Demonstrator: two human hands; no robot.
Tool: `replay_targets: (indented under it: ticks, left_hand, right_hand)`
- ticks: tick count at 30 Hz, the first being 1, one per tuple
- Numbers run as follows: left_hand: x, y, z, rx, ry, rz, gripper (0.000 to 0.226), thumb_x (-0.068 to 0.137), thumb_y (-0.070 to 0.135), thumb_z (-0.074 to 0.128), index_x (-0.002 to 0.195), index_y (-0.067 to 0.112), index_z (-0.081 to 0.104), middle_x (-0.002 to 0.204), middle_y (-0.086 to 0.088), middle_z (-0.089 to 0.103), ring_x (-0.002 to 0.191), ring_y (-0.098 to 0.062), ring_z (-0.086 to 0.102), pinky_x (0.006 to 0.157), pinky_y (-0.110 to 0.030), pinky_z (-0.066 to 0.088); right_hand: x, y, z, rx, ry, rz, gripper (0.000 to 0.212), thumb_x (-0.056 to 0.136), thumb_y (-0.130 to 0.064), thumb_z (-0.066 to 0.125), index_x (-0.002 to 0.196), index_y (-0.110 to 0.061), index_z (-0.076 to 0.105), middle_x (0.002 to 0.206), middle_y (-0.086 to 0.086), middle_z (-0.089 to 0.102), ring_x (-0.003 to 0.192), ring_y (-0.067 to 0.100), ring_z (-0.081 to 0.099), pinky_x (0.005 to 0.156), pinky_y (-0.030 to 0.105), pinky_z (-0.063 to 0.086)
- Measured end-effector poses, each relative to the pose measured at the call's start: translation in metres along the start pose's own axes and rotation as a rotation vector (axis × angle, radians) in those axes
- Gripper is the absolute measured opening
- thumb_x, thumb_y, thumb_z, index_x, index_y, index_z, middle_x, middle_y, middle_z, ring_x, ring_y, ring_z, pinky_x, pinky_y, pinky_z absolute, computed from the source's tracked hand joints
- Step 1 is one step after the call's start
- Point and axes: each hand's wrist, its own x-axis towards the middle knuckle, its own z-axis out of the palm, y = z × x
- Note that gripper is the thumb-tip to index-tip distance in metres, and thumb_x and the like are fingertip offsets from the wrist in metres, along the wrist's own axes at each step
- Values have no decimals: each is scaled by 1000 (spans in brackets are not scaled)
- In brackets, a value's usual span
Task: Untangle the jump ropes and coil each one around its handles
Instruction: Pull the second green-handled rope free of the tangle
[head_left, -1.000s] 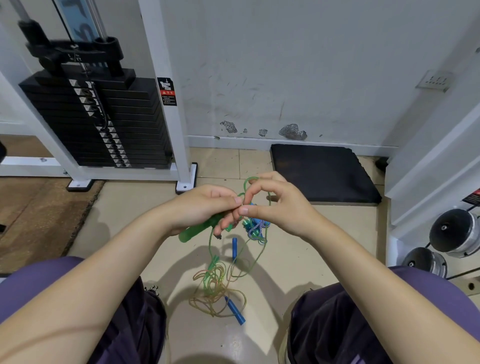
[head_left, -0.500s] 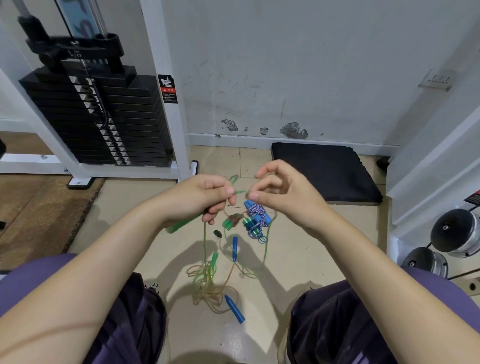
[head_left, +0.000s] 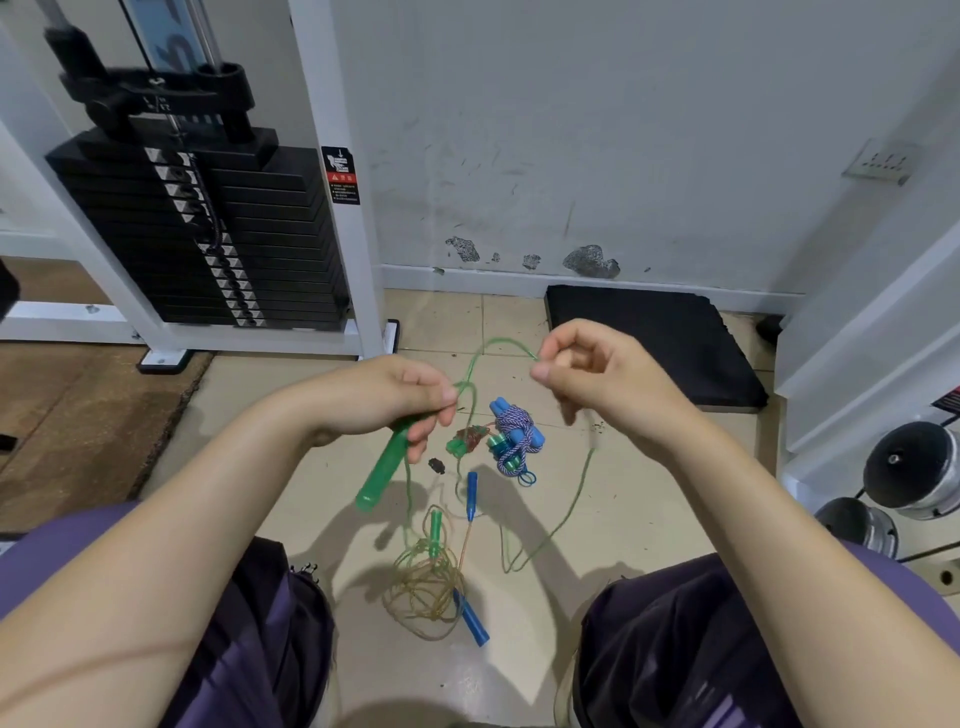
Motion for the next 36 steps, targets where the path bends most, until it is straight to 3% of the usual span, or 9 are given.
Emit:
replay_targets:
  ticks: [3,7,14,18,21,26,29,32,36]
  left_hand:
    - [5,8,17,-185,24,66,26,102,25,47,85,11,60,49,0,33,39,-14,31,50,-26,43]
    - [8,10,27,-179,-14,38,25,100,25,51,84,12,63,47,2,29,39,-12,23,44,-22,29]
    - [11,5,20,-214,143,75,31,101,25,52,76,12,65,49,-3,36,41,-18,31,54,-29,41]
    - [12,5,25,-257,104,107,36,102,24,51,70,22,66,53,-4,40,43,-17,35,57,-32,41]
    - [11,8,29,-233,39,124,31,103,21,48,79,11,65,57,-6,52,47,-19,45,60,-32,46]
    - [6,2,7,23,-27,35,34,104,29,48,91,7,69,73,-9,67,70,-21,64,67,-22,48]
    - [3,-8,-3,158,-91,-36,36,97,42,51,90,12,70,85,-9,73,83,-17,67,81,-27,43]
    - [5,-5,4,60,-46,28,31,103,33,48,85,13,64,60,-6,58,57,-22,59,79,-34,49]
    - [11,2,21,-133,44,103,26,100,30,50,85,15,65,48,-2,38,39,-14,30,55,-28,47]
  right_hand:
    - [-4,0,17,97,-129,42,36,75,-12,81,101,-12,56,76,8,57,58,22,56,59,30,48]
    - [-7,-1,27,101,-115,27,64,75,-8,82,127,-25,49,96,10,57,60,24,60,57,33,51]
    - [-5,2,17,-59,-37,20,32,73,-16,84,80,-1,57,72,9,56,63,17,58,63,26,47]
    - [-8,1,27,-20,-159,45,25,77,-9,80,88,2,61,60,5,58,57,13,60,61,22,47]
    - [-8,1,33,-33,-161,39,24,79,-6,78,90,4,59,50,1,45,44,7,47,51,21,43]
    - [-7,-6,19,-176,-26,19,8,87,-19,72,82,-13,71,43,-7,32,44,11,28,48,20,29]
    - [-4,-2,7,-94,97,-3,11,91,-10,65,81,-14,65,57,7,44,53,19,41,54,23,42]
    - [-5,-2,8,46,-19,32,10,89,0,62,91,-9,57,73,9,62,62,23,57,68,35,47]
    - [-10,-4,26,78,-206,54,30,83,-2,74,102,-8,52,68,8,57,54,14,55,56,20,46]
